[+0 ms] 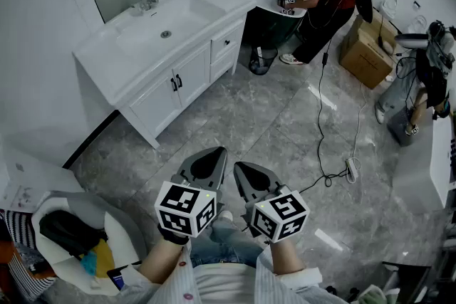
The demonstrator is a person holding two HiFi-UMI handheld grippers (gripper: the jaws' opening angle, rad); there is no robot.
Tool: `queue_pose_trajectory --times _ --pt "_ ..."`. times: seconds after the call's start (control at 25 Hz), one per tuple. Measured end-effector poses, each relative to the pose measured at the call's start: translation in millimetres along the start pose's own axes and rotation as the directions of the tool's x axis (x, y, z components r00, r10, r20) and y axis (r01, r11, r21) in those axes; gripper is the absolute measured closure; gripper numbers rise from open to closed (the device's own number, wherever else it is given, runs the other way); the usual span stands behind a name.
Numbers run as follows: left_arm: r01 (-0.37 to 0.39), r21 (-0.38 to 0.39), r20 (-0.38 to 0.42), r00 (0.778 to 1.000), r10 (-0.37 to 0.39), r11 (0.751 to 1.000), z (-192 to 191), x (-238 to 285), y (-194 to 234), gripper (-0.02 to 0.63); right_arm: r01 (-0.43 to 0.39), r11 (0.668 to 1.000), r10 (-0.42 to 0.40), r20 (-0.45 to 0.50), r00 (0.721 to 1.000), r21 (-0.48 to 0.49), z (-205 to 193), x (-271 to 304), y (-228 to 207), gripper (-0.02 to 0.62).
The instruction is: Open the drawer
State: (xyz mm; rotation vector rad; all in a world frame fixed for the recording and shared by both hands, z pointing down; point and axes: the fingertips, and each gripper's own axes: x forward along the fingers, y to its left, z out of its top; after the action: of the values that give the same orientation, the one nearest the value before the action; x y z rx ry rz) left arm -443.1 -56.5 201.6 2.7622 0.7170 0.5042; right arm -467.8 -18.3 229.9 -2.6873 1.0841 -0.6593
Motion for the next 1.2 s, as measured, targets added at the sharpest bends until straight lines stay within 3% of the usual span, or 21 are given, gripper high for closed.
queue_pose_trajectory --times 0.8,1.2 --pt "-0.015 0.031 0.020 1.000 0.014 0.999 -9 10 -30 0.592 -0.024 1.000 0.024 0.030 0.999 0.012 -6 -27 -22 0.588" --pt "-0.007 0.015 0.012 1.000 0.007 1.000 1 64 -4 0.592 -0.008 0.999 0.008 0.009 1.000 0.042 6 9 -67 0.588"
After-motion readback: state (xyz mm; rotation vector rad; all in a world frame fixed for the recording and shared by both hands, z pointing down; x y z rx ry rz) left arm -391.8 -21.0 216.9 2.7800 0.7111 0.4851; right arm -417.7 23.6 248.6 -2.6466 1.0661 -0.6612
